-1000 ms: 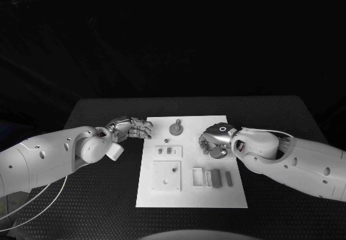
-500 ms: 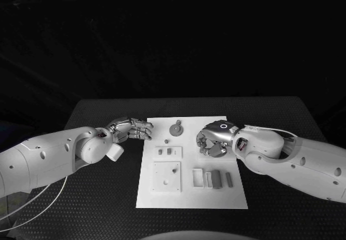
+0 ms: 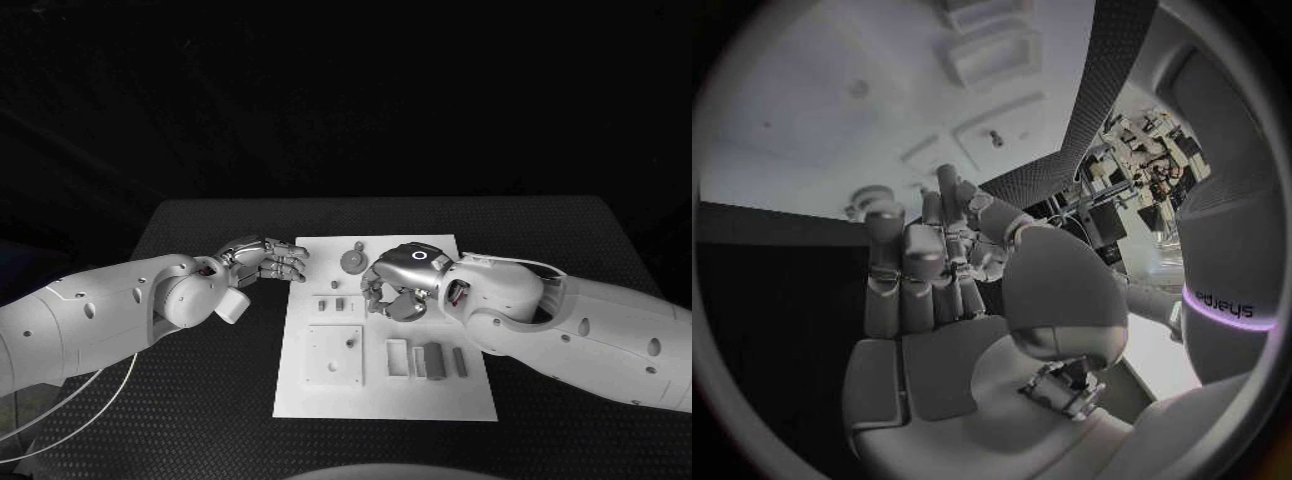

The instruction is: Assemble the parts on the task board

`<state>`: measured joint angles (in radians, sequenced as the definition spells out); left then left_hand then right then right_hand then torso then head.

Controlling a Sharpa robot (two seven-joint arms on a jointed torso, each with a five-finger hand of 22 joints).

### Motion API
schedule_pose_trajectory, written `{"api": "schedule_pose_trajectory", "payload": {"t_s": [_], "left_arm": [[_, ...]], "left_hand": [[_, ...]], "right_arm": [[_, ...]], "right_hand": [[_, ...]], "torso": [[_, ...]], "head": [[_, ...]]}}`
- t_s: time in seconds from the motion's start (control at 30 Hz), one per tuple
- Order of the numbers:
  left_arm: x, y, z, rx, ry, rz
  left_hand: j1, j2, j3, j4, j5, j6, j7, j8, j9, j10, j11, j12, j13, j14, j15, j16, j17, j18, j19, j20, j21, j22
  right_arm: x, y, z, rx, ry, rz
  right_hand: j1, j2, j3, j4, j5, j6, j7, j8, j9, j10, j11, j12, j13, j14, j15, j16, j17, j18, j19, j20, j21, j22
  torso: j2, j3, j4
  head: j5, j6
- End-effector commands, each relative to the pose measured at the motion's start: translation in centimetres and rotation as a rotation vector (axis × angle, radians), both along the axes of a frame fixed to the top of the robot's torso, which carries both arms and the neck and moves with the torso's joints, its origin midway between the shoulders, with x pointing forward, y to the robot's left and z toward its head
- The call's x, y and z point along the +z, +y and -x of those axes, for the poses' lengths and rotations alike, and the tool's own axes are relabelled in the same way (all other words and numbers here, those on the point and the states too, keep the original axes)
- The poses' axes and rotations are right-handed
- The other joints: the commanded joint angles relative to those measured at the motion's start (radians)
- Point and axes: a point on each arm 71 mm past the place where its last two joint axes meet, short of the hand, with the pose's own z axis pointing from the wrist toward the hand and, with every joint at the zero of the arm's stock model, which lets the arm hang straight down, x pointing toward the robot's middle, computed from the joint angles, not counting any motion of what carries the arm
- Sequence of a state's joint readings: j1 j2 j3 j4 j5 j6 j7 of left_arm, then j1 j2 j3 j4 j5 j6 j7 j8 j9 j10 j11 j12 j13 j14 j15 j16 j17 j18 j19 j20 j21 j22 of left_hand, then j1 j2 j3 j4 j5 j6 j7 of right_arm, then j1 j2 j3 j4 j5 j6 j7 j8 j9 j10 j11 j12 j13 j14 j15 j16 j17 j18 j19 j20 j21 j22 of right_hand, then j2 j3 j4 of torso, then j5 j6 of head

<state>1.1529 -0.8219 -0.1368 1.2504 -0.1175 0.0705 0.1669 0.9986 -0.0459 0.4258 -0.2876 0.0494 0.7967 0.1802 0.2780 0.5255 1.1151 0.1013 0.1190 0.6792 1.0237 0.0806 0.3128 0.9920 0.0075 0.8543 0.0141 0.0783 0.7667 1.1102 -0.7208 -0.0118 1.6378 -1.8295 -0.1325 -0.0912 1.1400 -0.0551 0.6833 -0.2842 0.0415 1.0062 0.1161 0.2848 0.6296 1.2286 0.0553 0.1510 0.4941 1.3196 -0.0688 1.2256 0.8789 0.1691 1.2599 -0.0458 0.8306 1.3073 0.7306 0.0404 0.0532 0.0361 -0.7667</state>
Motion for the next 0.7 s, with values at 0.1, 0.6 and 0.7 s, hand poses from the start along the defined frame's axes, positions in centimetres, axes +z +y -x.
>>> {"api": "schedule_pose_trajectory", "payload": {"t_s": [0.1,0.6,0.7], "left_arm": [[0.1,-0.3,0.0,-0.018,-0.002,0.015],[0.1,-0.4,0.0,-0.022,0.001,0.015],[0.1,-0.5,0.0,-0.025,0.001,0.016]], "left_hand": [[-0.005,0.009,-0.006,0.002,0.000,0.002,0.004,0.006,-0.001,0.006,-0.001,-0.006,0.001,0.006,-0.003,-0.005,0.002,-0.008,0.004,0.000,-0.002,0.001],[-0.005,0.006,-0.008,0.001,0.000,0.000,0.014,0.005,-0.003,0.007,-0.001,-0.007,0.002,0.007,-0.003,-0.006,0.003,-0.008,0.004,0.000,-0.002,0.001],[-0.005,0.006,-0.008,0.001,0.000,0.000,0.014,0.005,-0.003,0.008,-0.001,-0.007,0.002,0.007,-0.003,-0.006,0.003,-0.008,0.004,0.000,-0.002,0.001]], "right_arm": [[-0.1,2.8,1.2,0.086,-0.006,-0.016],[-3.2,6.4,3.4,0.190,0.032,0.040],[-4.1,6.8,4.0,0.207,0.050,0.040]], "right_hand": [[0.004,0.011,0.006,-0.001,0.007,0.006,0.001,0.003,0.001,0.122,-0.040,0.007,0.000,-0.022,-0.027,0.006,0.001,0.093,0.005,0.003,0.005,0.020],[0.005,0.013,0.009,-0.003,0.007,0.005,0.001,0.003,0.001,0.121,-0.040,0.006,0.001,-0.023,-0.027,0.006,0.001,0.093,0.004,0.003,0.005,0.020],[0.005,0.012,0.009,-0.003,0.007,0.005,0.001,0.003,0.001,0.121,-0.040,0.006,0.001,-0.023,-0.027,0.006,0.001,0.093,0.004,0.003,0.005,0.020]], "torso": [[0.000,0.0025,0.0019],[0.001,-0.0002,0.0022],[0.001,0.0005,0.0020]], "head": [[0.006,0.002],[0.022,-0.010],[0.026,-0.014]]}}
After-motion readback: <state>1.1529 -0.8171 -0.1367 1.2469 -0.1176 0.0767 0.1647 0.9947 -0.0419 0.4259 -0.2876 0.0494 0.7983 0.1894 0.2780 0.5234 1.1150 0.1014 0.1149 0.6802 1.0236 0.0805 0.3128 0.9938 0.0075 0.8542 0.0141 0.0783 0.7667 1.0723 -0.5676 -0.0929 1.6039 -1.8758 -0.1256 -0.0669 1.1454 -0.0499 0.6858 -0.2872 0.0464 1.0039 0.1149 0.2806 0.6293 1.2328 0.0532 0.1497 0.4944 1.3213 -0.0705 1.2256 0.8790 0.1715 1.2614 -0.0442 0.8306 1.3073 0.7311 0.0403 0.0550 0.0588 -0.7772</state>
